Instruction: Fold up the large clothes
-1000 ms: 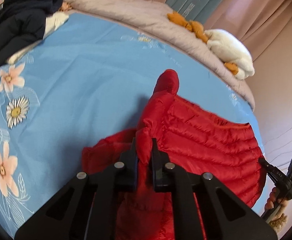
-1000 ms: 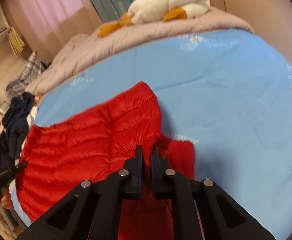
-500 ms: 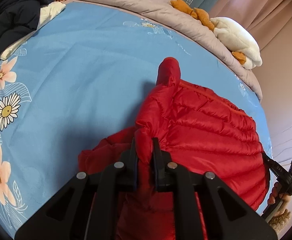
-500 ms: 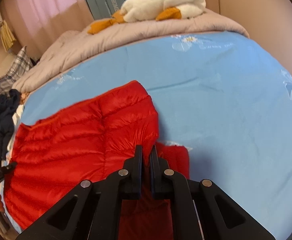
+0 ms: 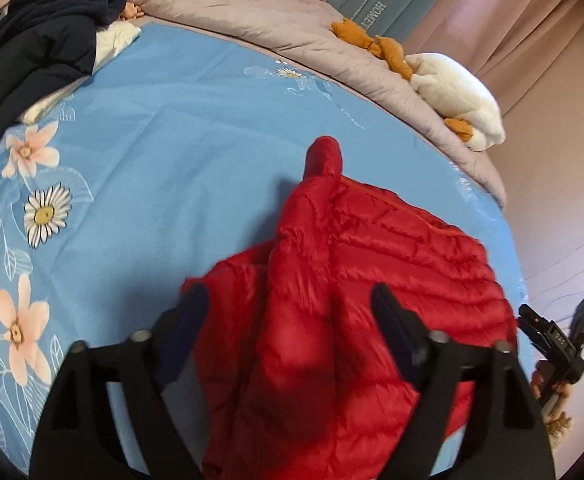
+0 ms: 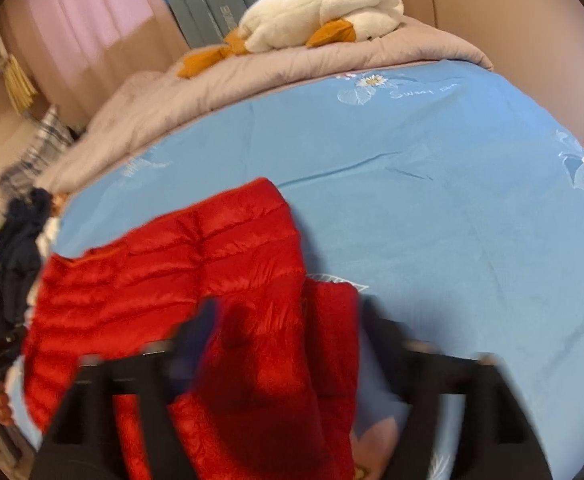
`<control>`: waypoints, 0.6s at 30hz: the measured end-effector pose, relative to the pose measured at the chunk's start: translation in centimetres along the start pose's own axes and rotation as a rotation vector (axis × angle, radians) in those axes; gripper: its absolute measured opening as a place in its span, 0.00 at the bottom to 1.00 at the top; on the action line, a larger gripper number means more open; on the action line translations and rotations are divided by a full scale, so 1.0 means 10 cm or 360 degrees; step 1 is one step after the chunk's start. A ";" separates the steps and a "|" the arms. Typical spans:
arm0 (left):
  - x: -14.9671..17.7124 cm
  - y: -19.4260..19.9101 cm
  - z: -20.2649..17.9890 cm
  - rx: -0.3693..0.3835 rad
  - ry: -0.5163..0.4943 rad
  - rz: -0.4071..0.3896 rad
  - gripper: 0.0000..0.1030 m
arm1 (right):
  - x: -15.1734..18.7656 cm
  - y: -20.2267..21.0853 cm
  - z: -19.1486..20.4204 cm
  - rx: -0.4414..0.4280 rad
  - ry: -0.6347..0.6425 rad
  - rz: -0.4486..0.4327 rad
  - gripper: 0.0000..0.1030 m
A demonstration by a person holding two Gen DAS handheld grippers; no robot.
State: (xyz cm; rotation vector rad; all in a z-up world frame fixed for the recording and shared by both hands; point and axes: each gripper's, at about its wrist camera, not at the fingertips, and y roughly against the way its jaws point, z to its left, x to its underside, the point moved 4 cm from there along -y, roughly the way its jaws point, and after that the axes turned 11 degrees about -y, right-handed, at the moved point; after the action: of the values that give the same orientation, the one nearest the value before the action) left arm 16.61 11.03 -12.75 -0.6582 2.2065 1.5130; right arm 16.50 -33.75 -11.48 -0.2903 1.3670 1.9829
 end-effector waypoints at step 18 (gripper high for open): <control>0.52 -0.44 0.02 0.0192 0.0075 0.0260 0.99 | 0.41 -0.64 -0.14 -0.0404 -0.0211 0.0525 0.93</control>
State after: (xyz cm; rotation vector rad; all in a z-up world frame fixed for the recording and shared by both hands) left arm 14.88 8.97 -19.07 -0.4914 2.4170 1.4385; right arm 17.42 -32.00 -18.88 -0.0463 1.1349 2.4082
